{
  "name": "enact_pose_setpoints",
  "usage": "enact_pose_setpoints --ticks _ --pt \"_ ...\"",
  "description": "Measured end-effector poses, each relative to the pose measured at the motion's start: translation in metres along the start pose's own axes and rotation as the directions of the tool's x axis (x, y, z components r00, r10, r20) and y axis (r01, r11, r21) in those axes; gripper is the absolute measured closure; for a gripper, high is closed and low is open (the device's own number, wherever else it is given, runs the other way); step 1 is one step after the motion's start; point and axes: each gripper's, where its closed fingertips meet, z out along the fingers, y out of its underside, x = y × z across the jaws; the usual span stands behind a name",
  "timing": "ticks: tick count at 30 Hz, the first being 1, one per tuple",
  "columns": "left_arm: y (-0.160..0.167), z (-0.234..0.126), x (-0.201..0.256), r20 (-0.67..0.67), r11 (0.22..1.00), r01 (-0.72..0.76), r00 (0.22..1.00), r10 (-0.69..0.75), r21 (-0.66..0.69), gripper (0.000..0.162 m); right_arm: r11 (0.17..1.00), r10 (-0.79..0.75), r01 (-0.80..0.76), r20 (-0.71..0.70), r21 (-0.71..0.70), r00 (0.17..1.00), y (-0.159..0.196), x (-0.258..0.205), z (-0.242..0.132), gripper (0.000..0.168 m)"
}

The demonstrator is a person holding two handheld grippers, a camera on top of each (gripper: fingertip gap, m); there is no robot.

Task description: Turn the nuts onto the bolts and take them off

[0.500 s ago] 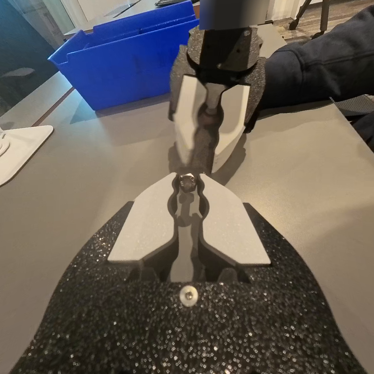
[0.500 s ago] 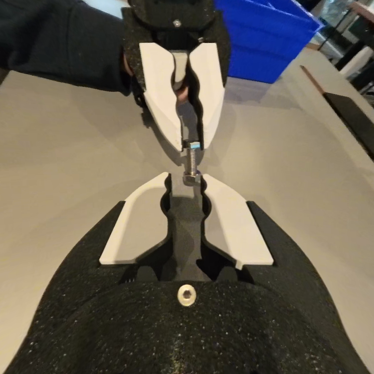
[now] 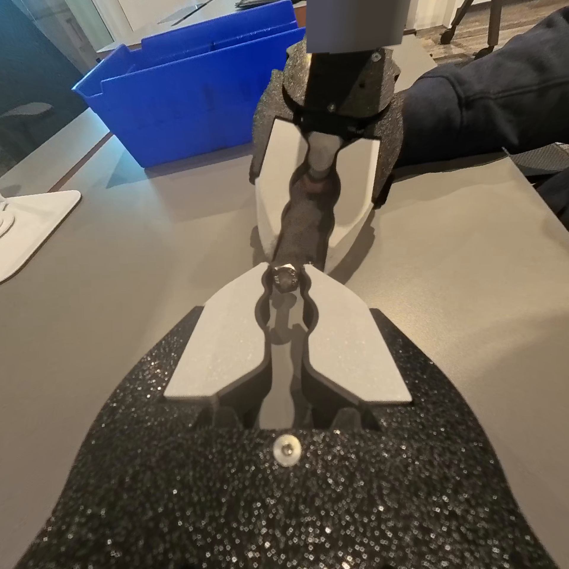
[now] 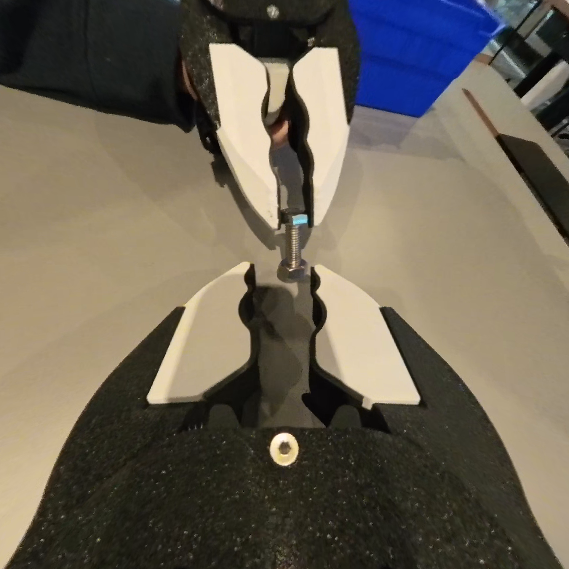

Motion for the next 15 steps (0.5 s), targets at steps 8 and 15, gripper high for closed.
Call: enact_pose_setpoints --ticks 8,15 --pt "0.000 -0.001 0.000 -0.001 1.000 0.005 1.000 -0.005 0.002 0.146 1.000 0.006 -0.006 -0.020 0.014 1.000 -0.001 0.002 -0.002 0.138" --pt "-0.002 -0.002 -0.002 -0.009 1.000 0.025 1.000 -0.025 0.020 0.146 1.000 -0.010 0.010 0.052 0.010 0.999 0.000 -0.011 -0.004 0.165"
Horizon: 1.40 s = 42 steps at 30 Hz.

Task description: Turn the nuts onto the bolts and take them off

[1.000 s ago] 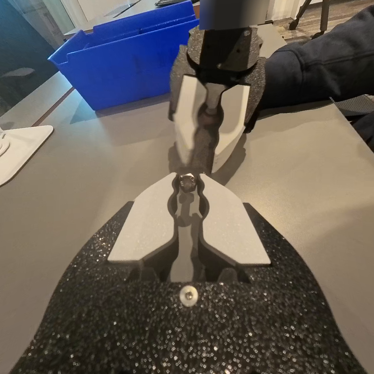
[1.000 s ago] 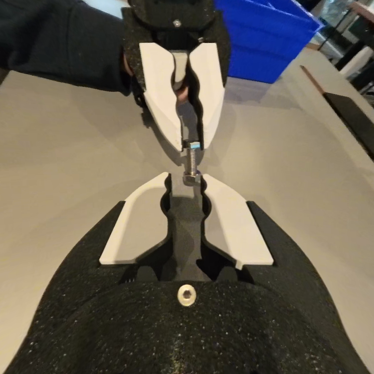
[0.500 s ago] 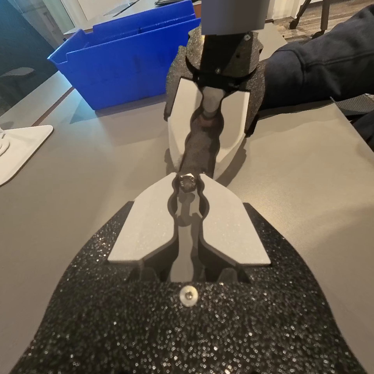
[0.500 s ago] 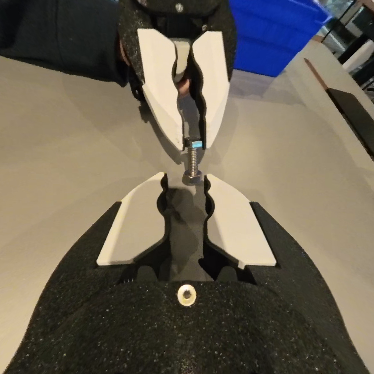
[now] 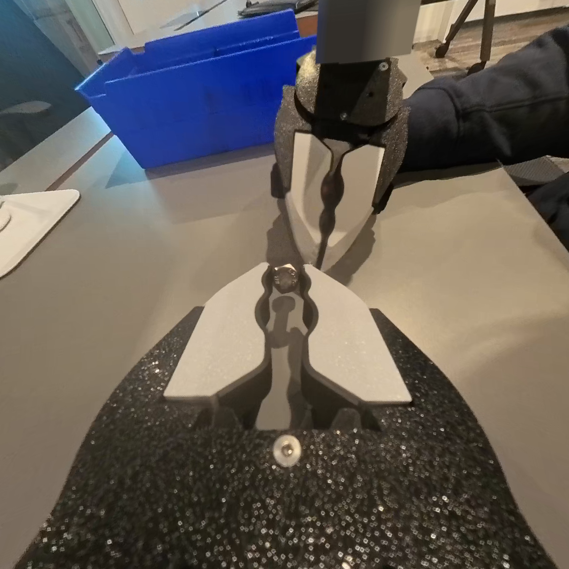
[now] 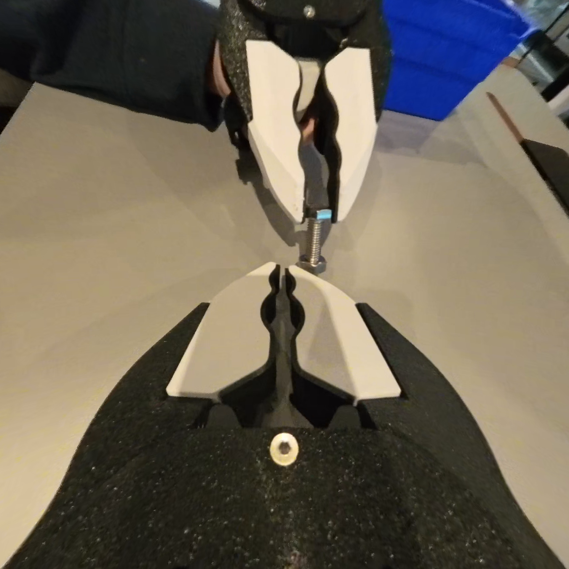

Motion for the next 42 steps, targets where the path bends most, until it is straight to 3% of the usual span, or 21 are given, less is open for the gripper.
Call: enact_pose_setpoints --ticks 4,6,7,9,10,16,17,19,27,28,30,32,37,39,41,42 --pt "0.001 0.001 0.001 0.002 1.000 -0.009 1.000 0.009 -0.009 0.146 0.999 0.020 -0.018 -0.074 0.030 0.997 -0.004 0.015 0.000 0.137" --pt "0.002 0.001 0.001 0.003 1.000 -0.017 1.000 0.017 -0.016 0.146 1.000 0.020 -0.019 -0.067 0.007 0.998 -0.001 0.015 0.003 0.132" --pt "0.002 0.001 0.001 0.003 1.000 -0.019 1.000 0.019 -0.019 0.146 1.000 0.011 -0.011 -0.050 -0.001 0.999 -0.001 0.011 0.003 0.138" --pt "0.002 0.002 0.001 0.005 1.000 -0.020 1.000 0.020 -0.021 0.146 1.000 -0.005 0.005 0.031 0.011 0.999 -0.002 -0.004 0.000 0.168" --pt "0.002 0.001 0.001 0.005 1.000 -0.020 1.000 0.020 -0.021 0.146 1.000 -0.001 0.001 0.026 0.016 1.000 -0.003 -0.004 -0.001 0.168" --pt "0.003 0.002 0.002 0.005 0.999 -0.026 1.000 0.026 -0.026 0.146 1.000 0.024 -0.025 -0.059 -0.005 0.998 0.000 0.014 0.004 0.132" --pt "0.003 0.002 0.002 0.005 0.999 -0.027 1.000 0.027 -0.026 0.146 1.000 0.018 -0.019 -0.034 -0.022 0.999 0.002 0.010 0.006 0.137" --pt "0.003 0.002 0.002 0.005 0.999 -0.027 1.000 0.027 -0.027 0.146 1.000 -0.005 0.006 0.043 -0.027 0.999 0.002 -0.005 0.003 0.168" --pt "0.004 0.002 0.002 0.007 0.999 -0.031 1.000 0.031 -0.030 0.146 0.999 0.033 -0.033 -0.046 -0.005 0.998 0.000 0.013 0.003 0.137" --pt "0.004 0.002 0.002 0.007 0.999 -0.030 1.000 0.031 -0.030 0.146 1.000 0.022 -0.023 -0.033 -0.018 0.999 0.002 0.010 0.004 0.138" --pt "0.003 0.002 0.001 0.007 0.999 -0.028 1.000 0.029 -0.027 0.146 1.000 -0.012 0.013 0.035 -0.026 0.999 0.002 -0.004 0.002 0.167" --pt "0.003 0.001 0.001 0.009 0.999 -0.025 1.000 0.025 -0.022 0.146 1.000 -0.021 0.021 0.023 -0.016 1.000 0.001 -0.005 0.001 0.166" --pt "0.003 0.002 0.001 0.006 1.000 -0.023 1.000 0.023 -0.021 0.146 0.999 0.018 -0.020 -0.067 -0.025 0.998 0.002 0.014 0.004 0.135" --pt "0.003 0.002 0.001 0.005 0.999 -0.024 1.000 0.024 -0.021 0.146 0.999 0.003 -0.005 -0.038 -0.052 0.999 0.005 0.009 0.006 0.141" --pt "0.003 0.002 0.001 0.008 1.000 -0.024 1.000 0.025 -0.020 0.146 0.998 -0.035 0.035 0.018 -0.048 0.999 0.005 -0.002 0.005 0.168" --pt "0.003 0.001 0.001 0.007 1.000 -0.024 1.000 0.024 -0.018 0.146 0.998 -0.040 0.040 0.011 -0.046 0.999 0.005 -0.003 0.004 0.168"
